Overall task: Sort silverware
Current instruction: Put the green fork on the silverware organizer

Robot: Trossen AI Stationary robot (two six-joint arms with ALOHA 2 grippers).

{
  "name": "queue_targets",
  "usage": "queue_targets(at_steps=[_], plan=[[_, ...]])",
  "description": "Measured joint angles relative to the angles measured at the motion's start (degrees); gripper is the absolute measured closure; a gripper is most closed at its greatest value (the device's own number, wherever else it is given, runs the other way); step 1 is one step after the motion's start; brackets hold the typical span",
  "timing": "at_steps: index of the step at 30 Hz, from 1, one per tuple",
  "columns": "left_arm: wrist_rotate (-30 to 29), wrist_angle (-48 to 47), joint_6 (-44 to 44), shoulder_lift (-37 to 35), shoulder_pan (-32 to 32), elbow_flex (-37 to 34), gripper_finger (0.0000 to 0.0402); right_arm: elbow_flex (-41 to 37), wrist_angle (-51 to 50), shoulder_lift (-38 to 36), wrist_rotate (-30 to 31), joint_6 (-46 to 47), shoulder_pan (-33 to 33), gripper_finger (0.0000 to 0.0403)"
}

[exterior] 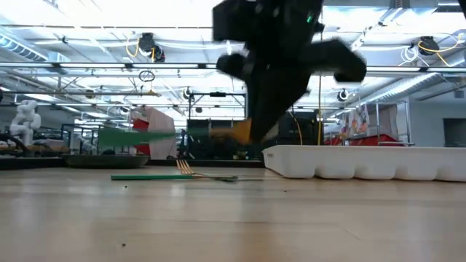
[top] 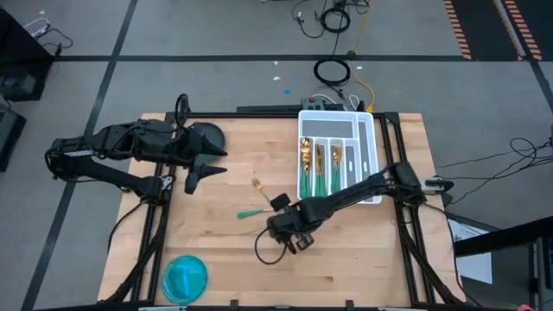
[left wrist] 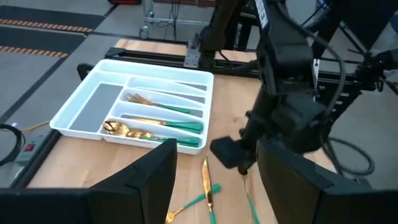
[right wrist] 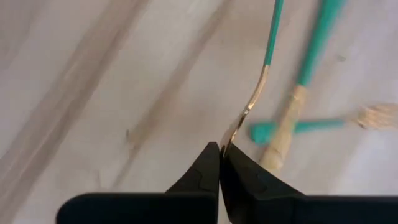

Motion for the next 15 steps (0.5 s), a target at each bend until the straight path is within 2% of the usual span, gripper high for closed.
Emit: queue_targets(at_steps=[4, 7, 15], plan=[[0.0, 0.3, 0.0, 0.0, 0.0, 0.0, 0.0175, 0.0, -5.2, -5.0, 4.8, -1.6, -0.5, 0.0403], [0.0, 0.3, -0.1, 0.0, 0.0, 0.0, 0.0175, 0.0, -8.9, -9.2, 10.8, -4.9, -0.6, 0.0403], [0.3, 1.8, -4.2, 0.2, 0.0, 0.0, 0.0175, 0.1, -16.7, -21.1, 25.4, -27.2, -1.4, 0.0403]])
